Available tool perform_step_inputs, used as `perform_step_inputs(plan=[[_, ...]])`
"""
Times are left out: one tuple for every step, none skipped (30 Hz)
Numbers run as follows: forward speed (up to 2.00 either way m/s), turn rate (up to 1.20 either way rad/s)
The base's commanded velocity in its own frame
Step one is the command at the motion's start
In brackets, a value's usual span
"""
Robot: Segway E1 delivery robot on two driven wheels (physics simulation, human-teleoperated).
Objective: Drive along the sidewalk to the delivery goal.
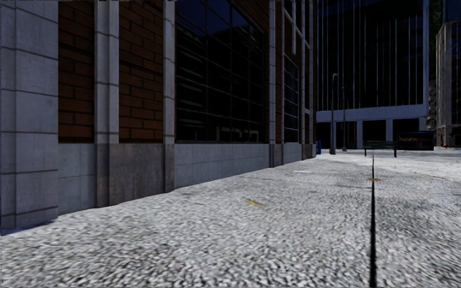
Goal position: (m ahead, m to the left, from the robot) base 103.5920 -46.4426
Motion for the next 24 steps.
perform_step_inputs(plan=[[2.0,-0.96],[2.0,-0.96],[2.0,-0.96],[2.0,-0.94],[2.0,-0.88],[2.0,-0.82],[2.0,-0.82],[2.0,-0.79],[2.0,-0.78],[2.0,-0.78],[2.0,-0.78],[2.0,-0.78],[2.0,-0.65],[2.0,-0.18],[2.0,0.0],[2.0,0.0],[2.0,0.0],[2.0,0.0],[2.0,0.0],[2.0,0.0],[2.0,0.0],[2.0,0.0],[2.0,0.0],[2.0,0.0]])
